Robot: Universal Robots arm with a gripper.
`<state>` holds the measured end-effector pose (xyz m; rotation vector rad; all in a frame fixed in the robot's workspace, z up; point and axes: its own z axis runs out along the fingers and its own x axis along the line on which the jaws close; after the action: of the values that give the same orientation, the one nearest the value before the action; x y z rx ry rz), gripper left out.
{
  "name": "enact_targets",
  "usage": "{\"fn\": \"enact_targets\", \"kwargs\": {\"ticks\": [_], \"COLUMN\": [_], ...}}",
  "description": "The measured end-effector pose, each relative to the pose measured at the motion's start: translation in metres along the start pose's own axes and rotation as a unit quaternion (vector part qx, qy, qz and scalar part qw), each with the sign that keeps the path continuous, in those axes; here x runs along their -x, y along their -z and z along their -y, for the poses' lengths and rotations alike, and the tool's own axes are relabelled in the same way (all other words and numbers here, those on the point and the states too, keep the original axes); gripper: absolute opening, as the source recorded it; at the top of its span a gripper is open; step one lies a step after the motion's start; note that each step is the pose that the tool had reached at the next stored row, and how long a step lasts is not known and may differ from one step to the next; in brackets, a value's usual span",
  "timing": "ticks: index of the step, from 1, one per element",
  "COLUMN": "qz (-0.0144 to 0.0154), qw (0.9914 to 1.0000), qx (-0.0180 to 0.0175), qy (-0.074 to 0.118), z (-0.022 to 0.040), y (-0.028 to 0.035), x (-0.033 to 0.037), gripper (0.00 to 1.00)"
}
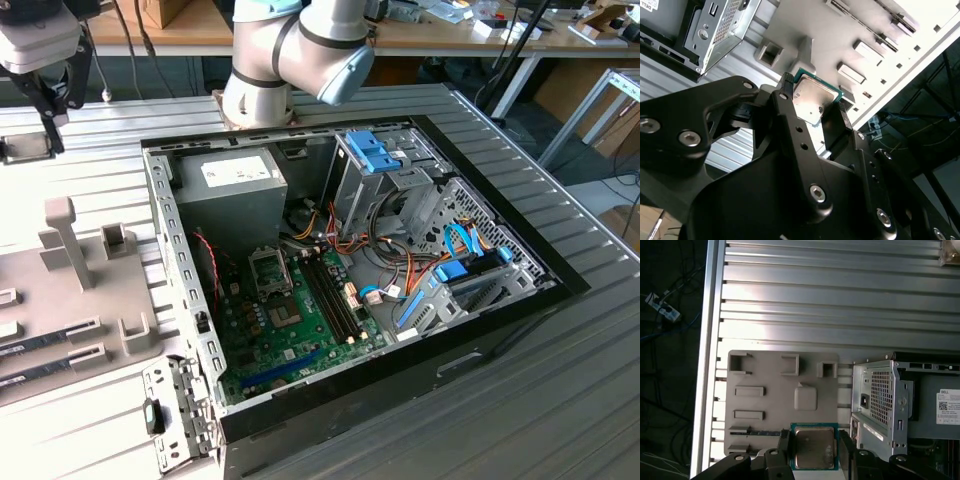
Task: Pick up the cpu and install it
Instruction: 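Pick up the cpu and move it towards the insertion slot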
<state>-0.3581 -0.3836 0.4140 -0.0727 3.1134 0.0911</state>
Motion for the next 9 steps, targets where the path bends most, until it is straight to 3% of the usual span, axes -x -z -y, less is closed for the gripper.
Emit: {"fn": "enact_targets", "kwargs": {"ticks": [9], "qz": [0.0], "qw": [1.0], "qx": [0.0], "qy": [0.0], "z": [0.0008], "y": [-0.0007], "x": [0.0163], "gripper": [0.47]}}
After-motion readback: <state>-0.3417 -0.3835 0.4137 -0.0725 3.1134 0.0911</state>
